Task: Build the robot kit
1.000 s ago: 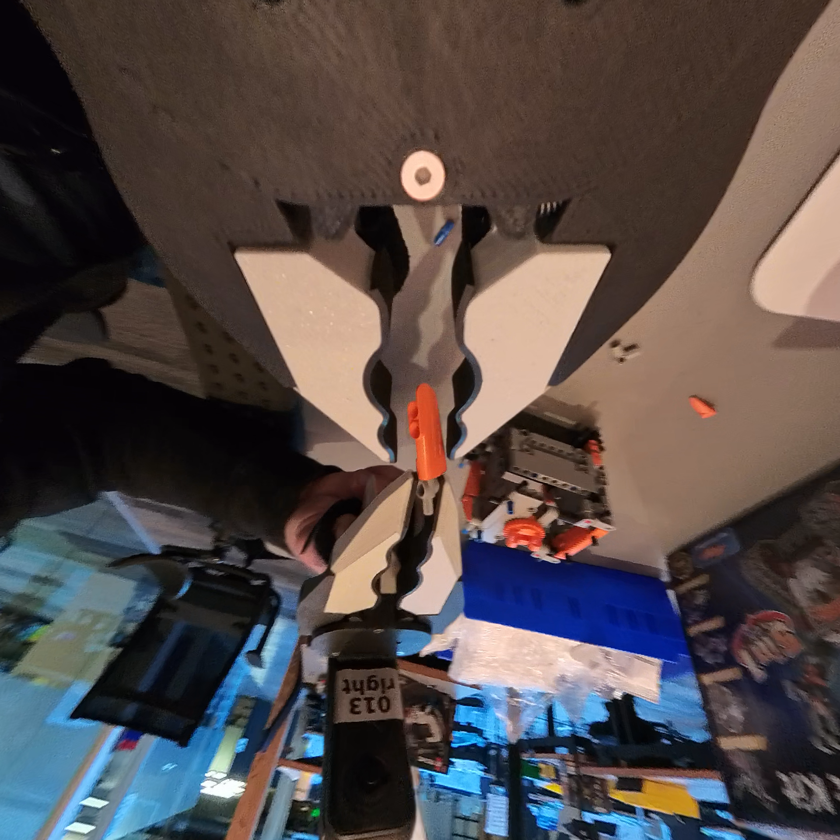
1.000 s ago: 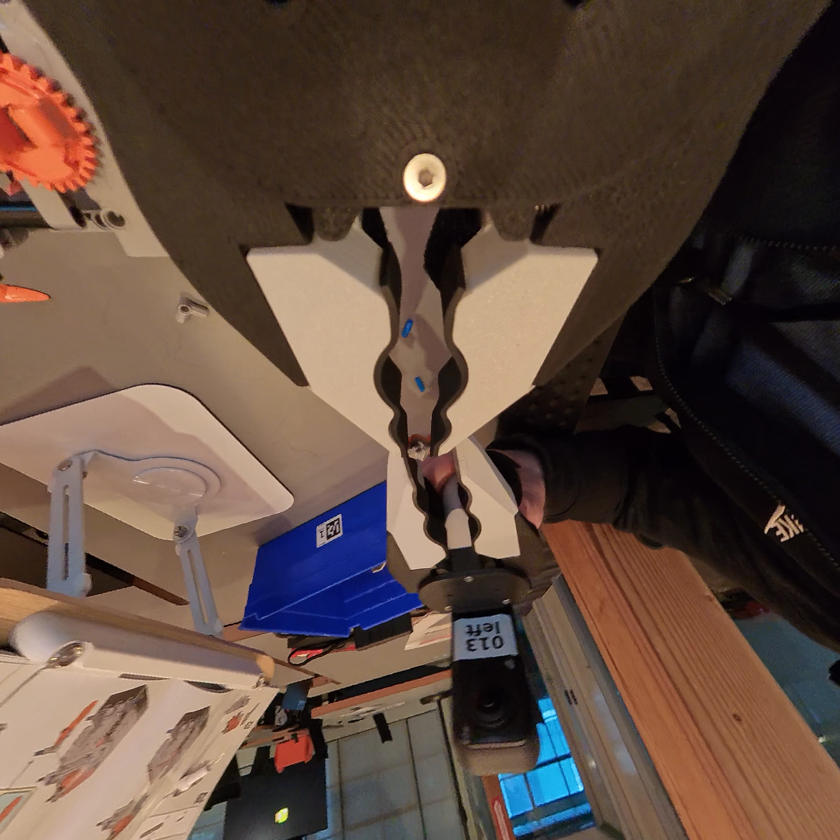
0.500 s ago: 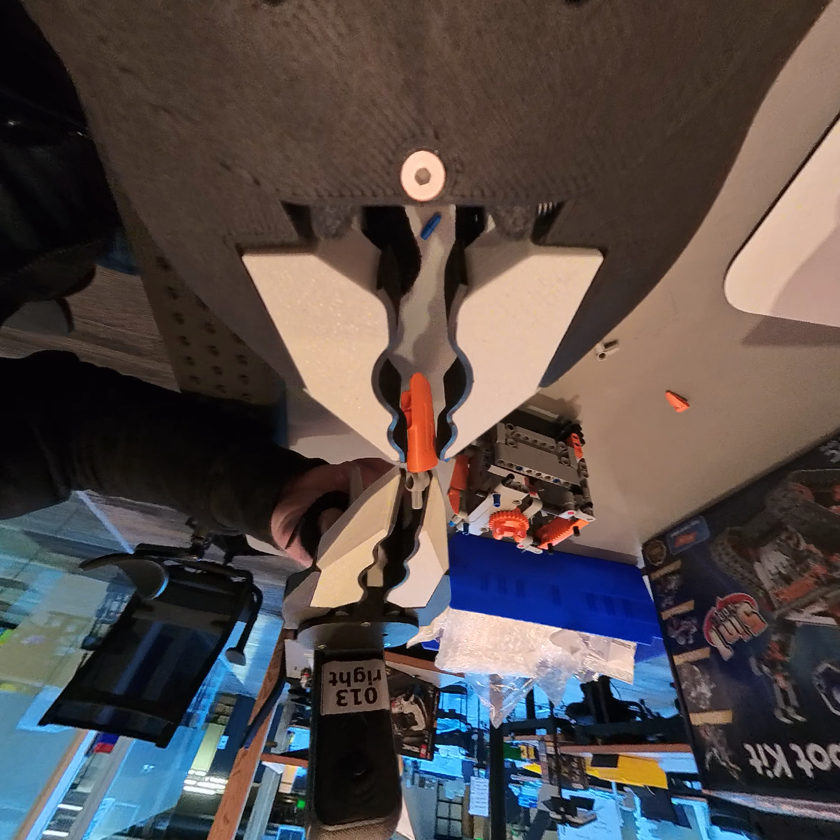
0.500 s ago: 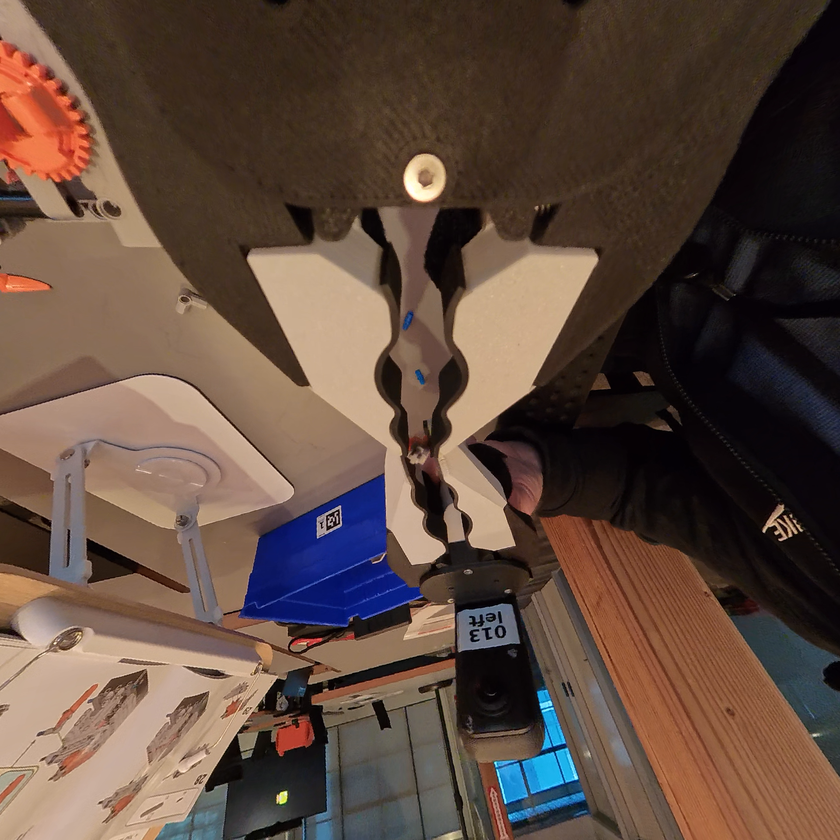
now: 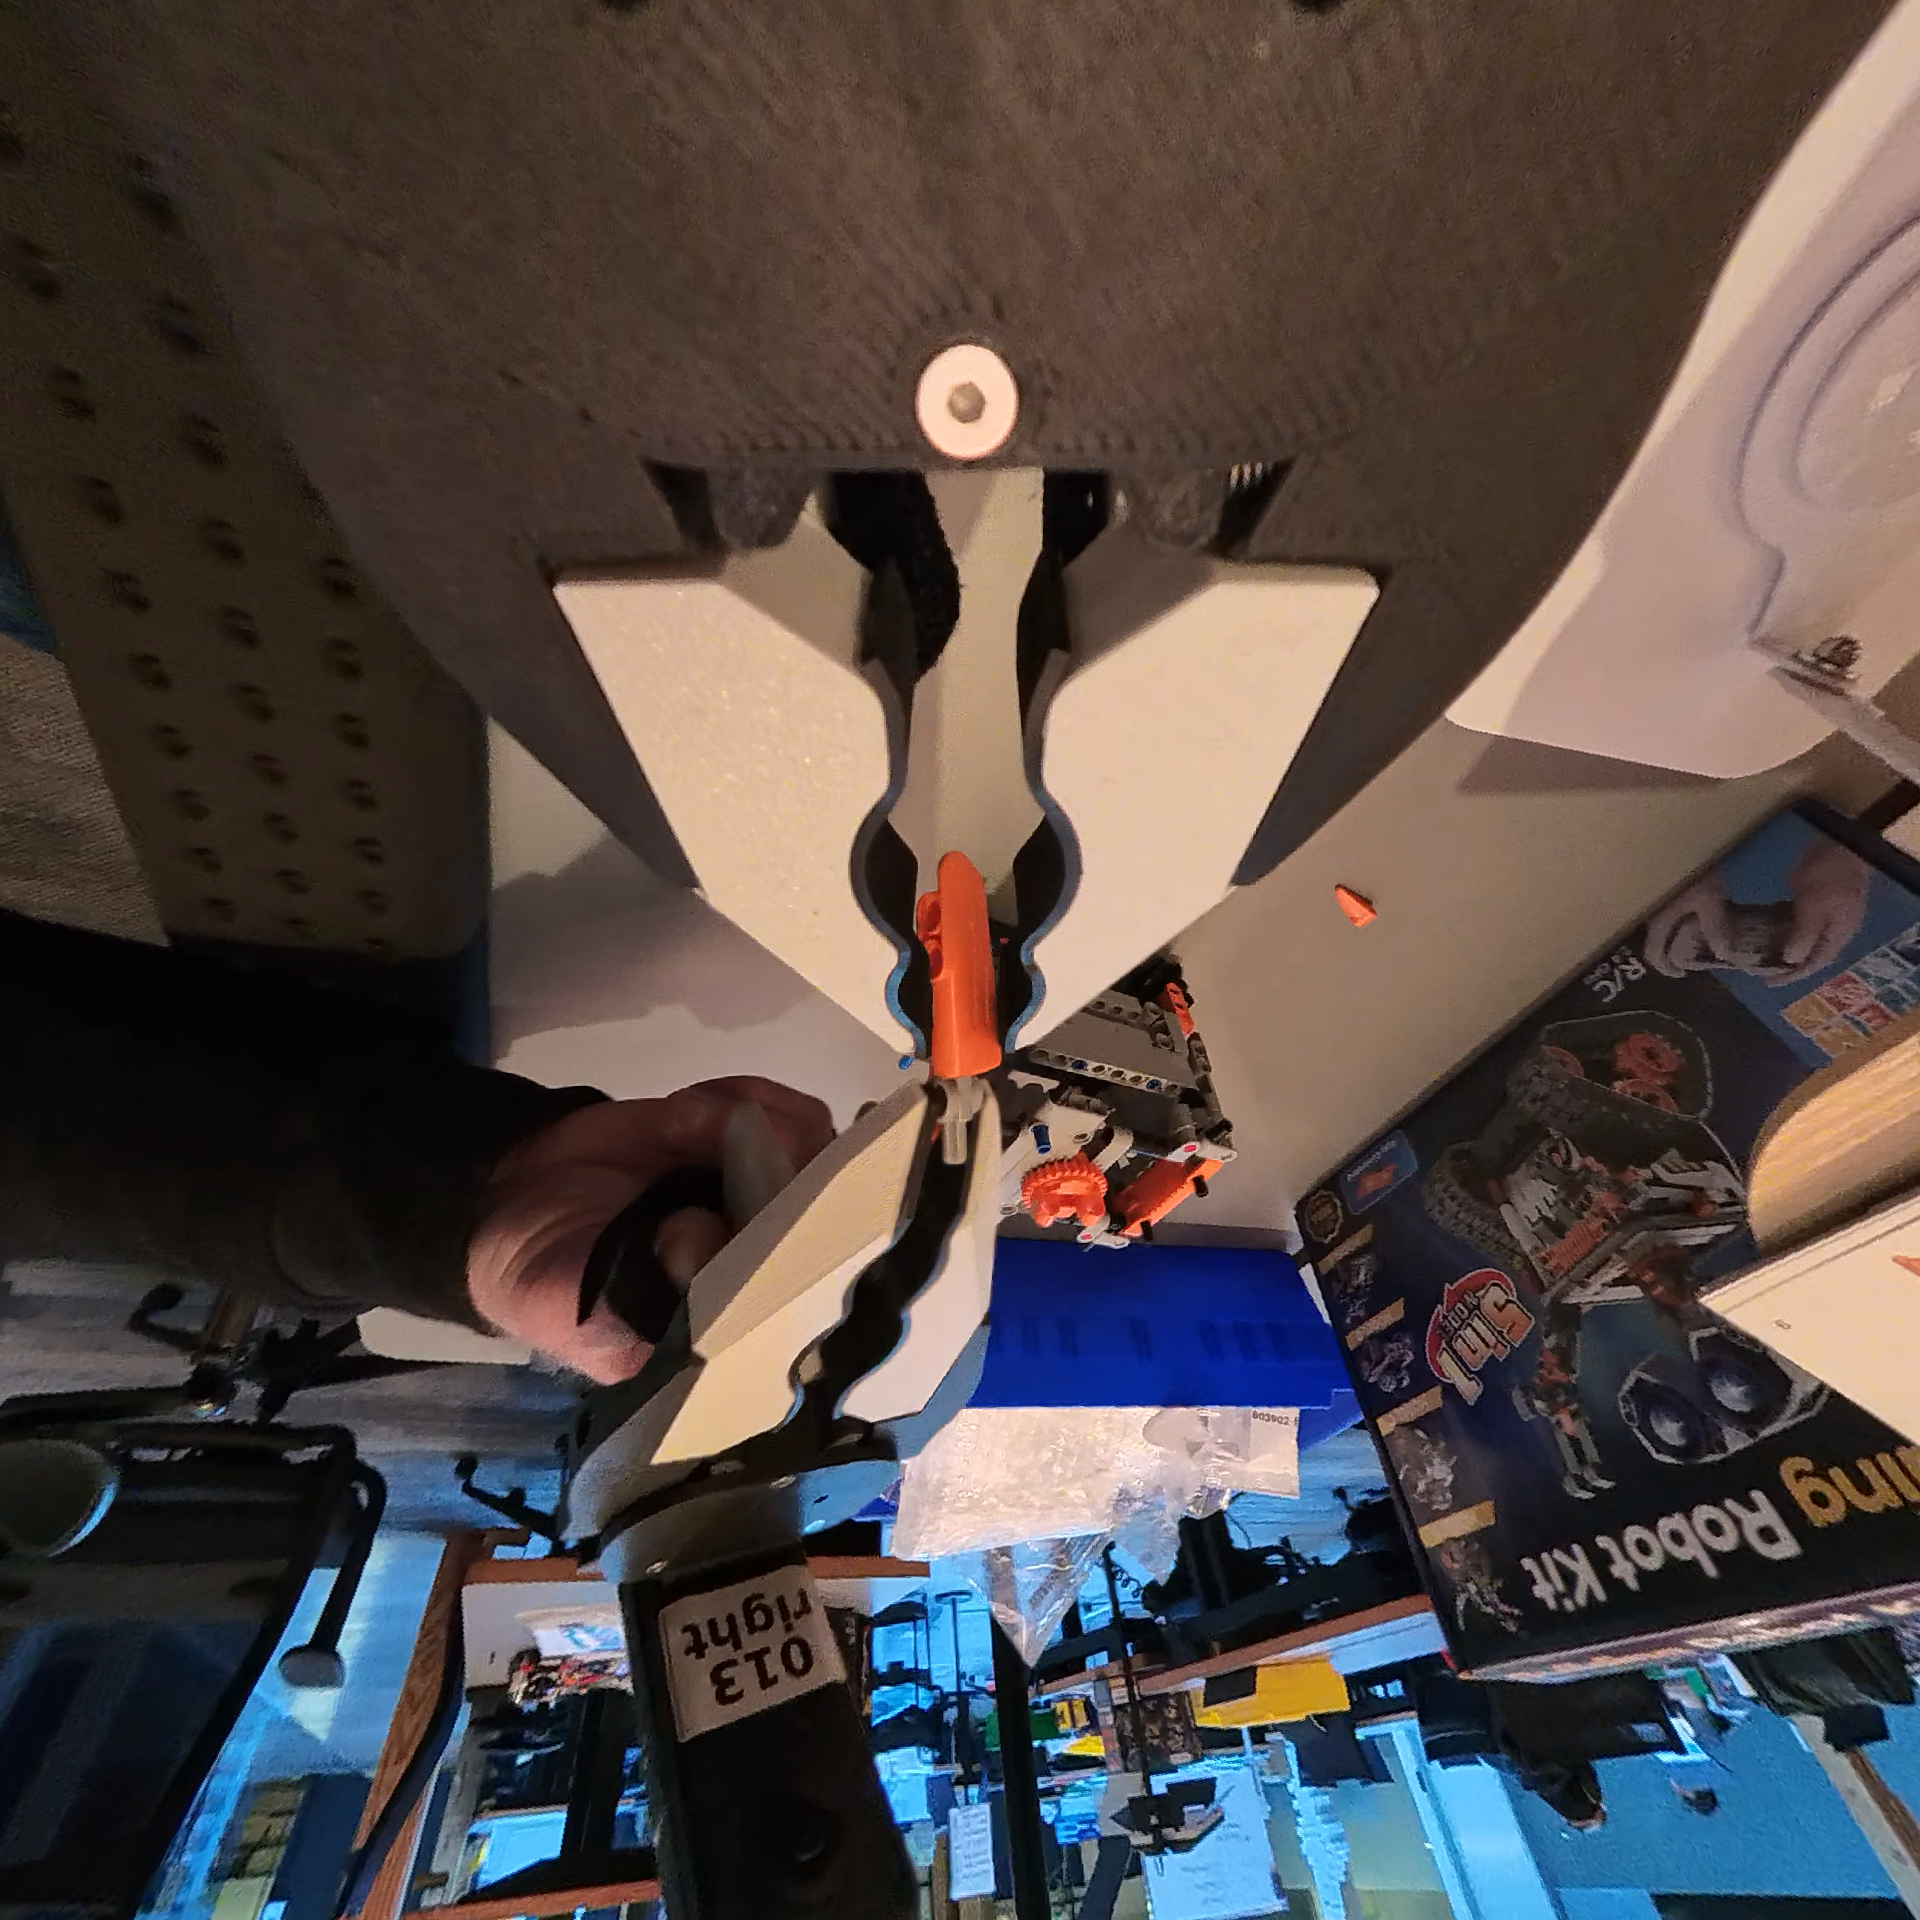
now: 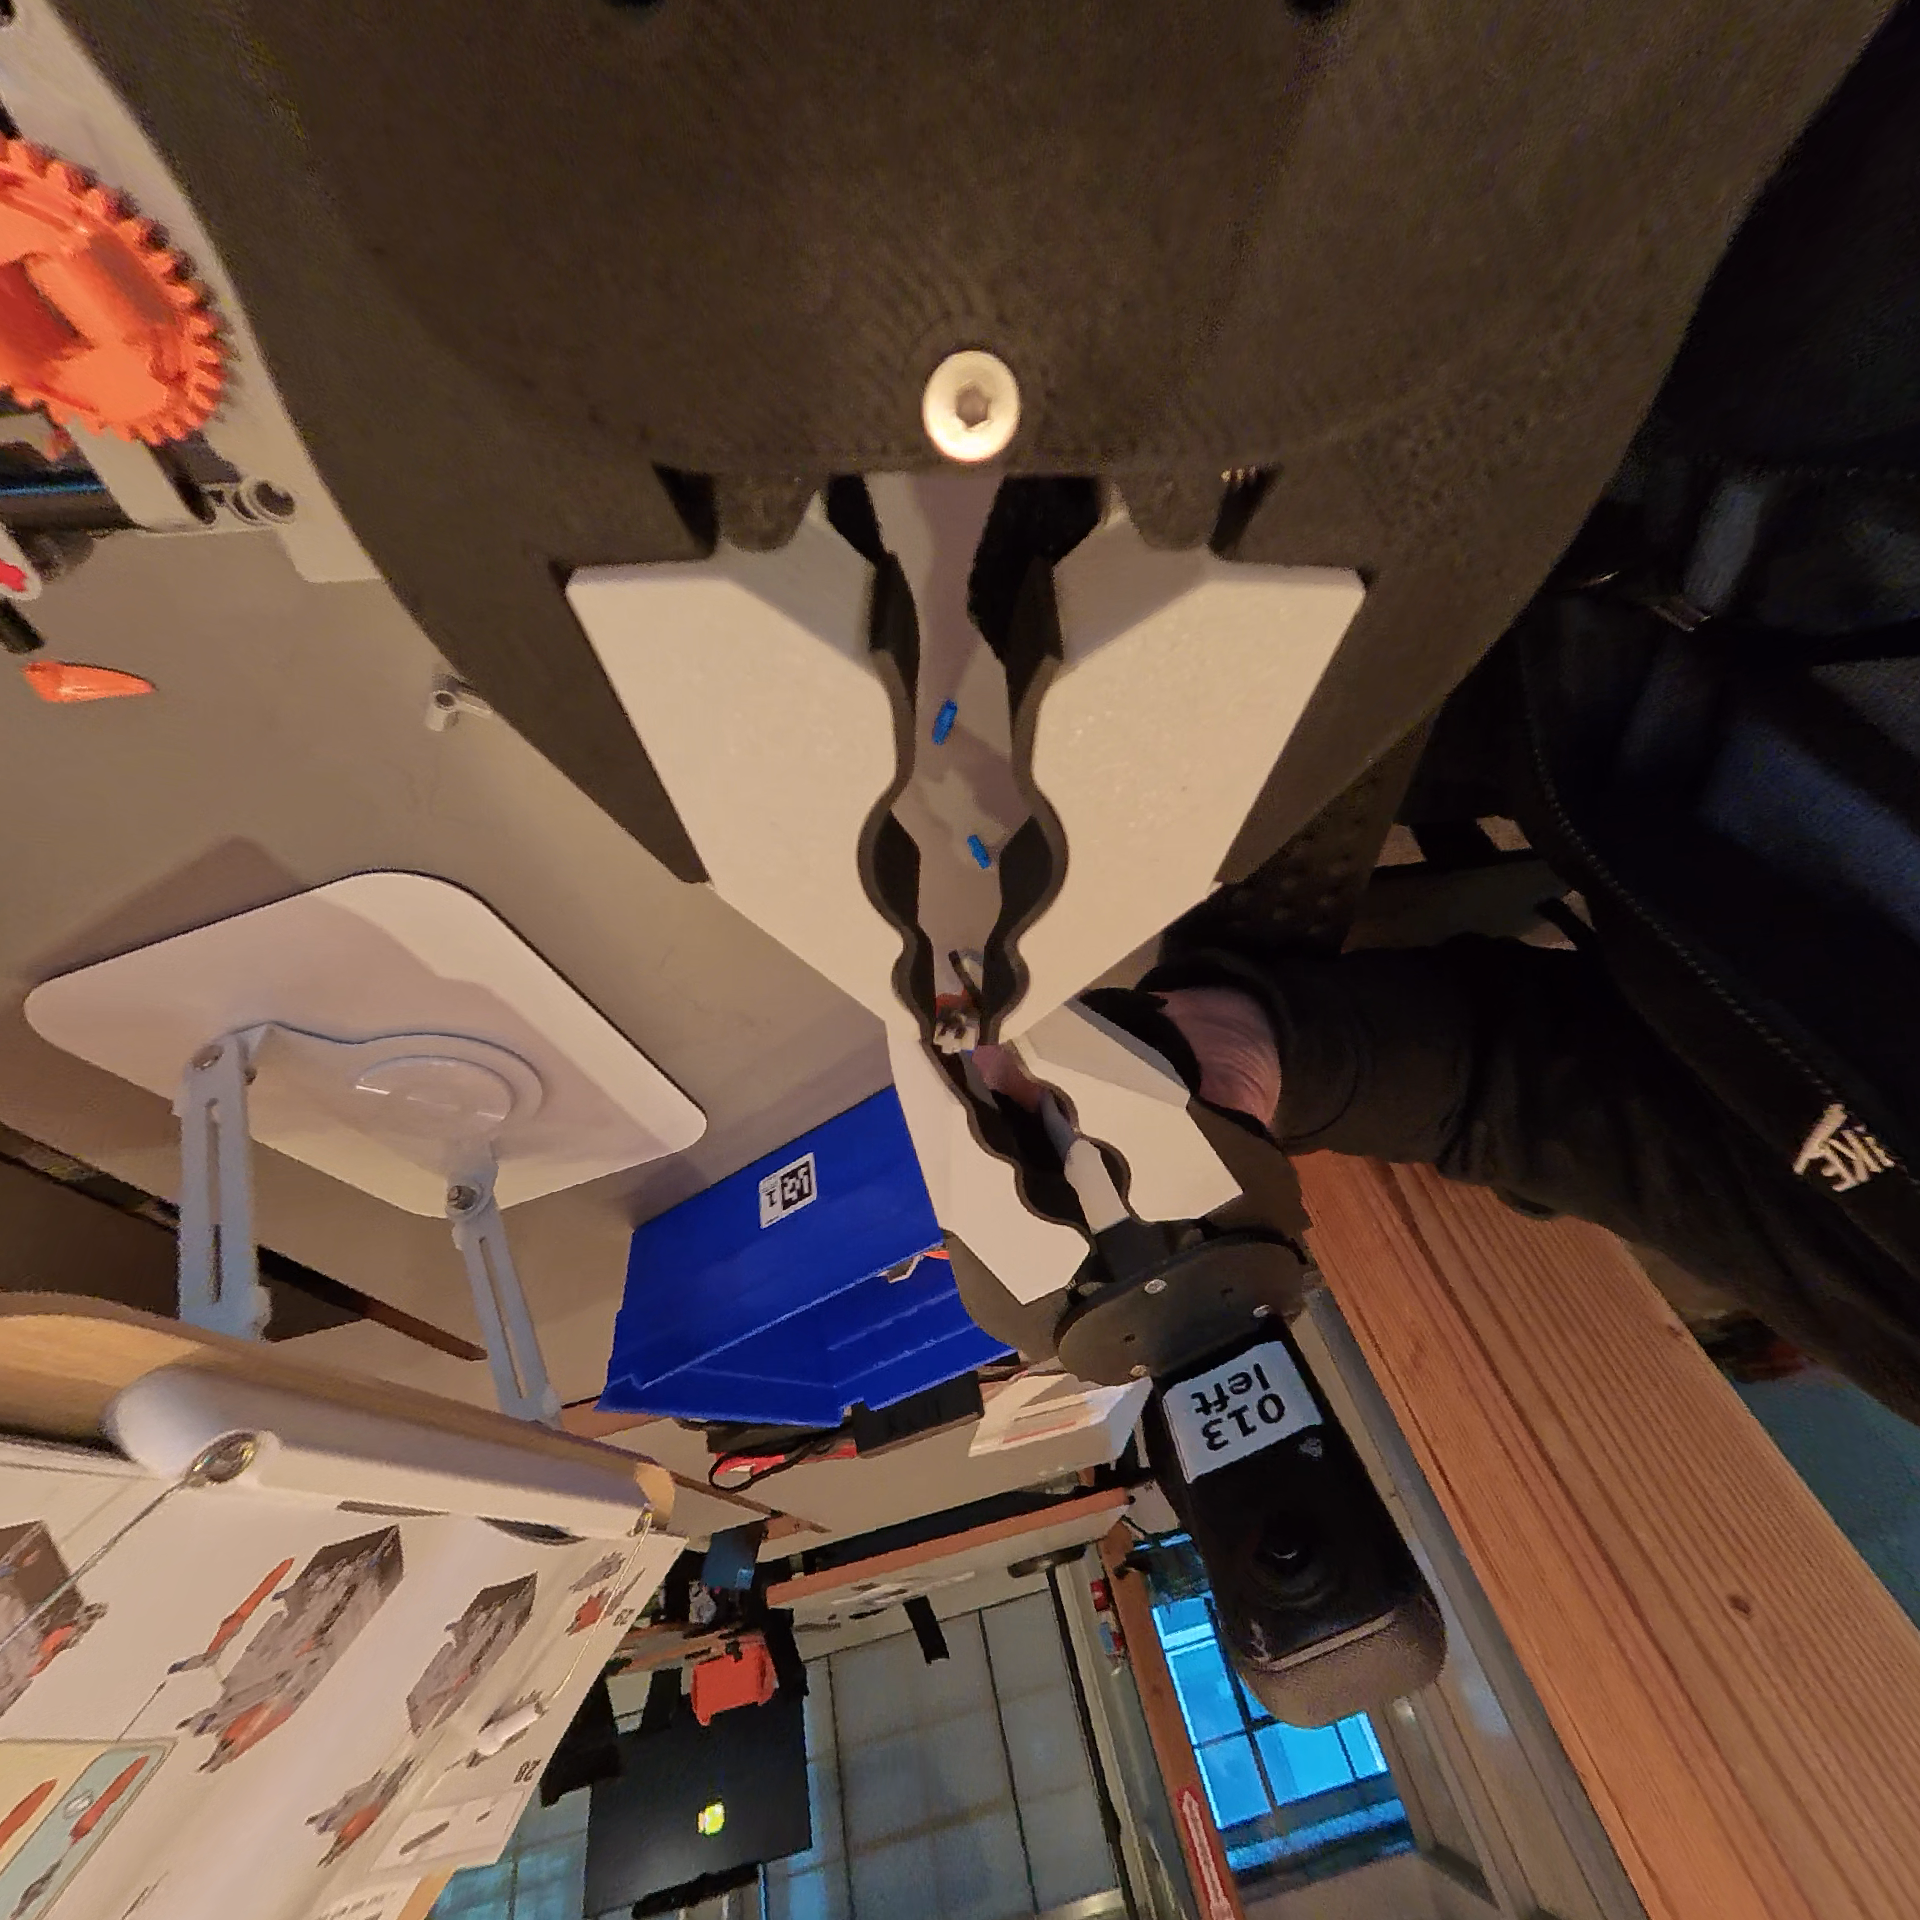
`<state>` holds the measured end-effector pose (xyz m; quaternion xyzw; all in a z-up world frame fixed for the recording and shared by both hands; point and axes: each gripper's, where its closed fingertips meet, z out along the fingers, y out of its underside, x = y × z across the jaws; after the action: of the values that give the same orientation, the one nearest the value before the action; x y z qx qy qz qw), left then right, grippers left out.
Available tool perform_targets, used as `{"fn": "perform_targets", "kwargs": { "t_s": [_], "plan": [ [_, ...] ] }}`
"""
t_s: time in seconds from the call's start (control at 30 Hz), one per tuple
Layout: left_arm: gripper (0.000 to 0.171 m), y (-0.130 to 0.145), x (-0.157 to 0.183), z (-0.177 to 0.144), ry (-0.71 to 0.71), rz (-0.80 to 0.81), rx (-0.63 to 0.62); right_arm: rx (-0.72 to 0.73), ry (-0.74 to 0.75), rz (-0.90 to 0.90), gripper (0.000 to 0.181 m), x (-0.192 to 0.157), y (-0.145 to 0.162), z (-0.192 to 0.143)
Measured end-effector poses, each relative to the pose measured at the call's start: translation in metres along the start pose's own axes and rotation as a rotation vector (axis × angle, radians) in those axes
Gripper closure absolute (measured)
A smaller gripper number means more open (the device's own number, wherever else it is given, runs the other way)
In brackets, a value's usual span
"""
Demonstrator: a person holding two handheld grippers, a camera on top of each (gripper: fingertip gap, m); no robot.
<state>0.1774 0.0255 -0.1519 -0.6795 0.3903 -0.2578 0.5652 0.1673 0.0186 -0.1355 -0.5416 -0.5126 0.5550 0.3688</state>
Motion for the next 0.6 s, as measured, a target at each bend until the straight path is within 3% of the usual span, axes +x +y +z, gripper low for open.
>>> {"fn": "perform_targets", "kwargs": {
  "t_s": [0.13,0.3,0.5,0.6],
  "plan": [
    [0.162,-0.001,0.004,0.001,0.008,0.016,0.002,-0.007,-0.006,-0.014,0.176,-0.003,-0.001,0.000],
    [0.157,-0.003,0.012,-0.001,0.117,-0.080,0.028,-0.040,-0.047,-0.050,0.176,-0.012,0.003,-0.001],
    [0.159,-0.002,0.016,-0.001,0.099,0.010,0.000,-0.054,-0.061,-0.063,0.176,-0.016,0.004,-0.001],
    [0.159,-0.003,0.018,-0.002,0.130,-0.027,0.009,-0.051,-0.070,-0.067,0.176,-0.017,0.004,-0.001]
  ]
}}
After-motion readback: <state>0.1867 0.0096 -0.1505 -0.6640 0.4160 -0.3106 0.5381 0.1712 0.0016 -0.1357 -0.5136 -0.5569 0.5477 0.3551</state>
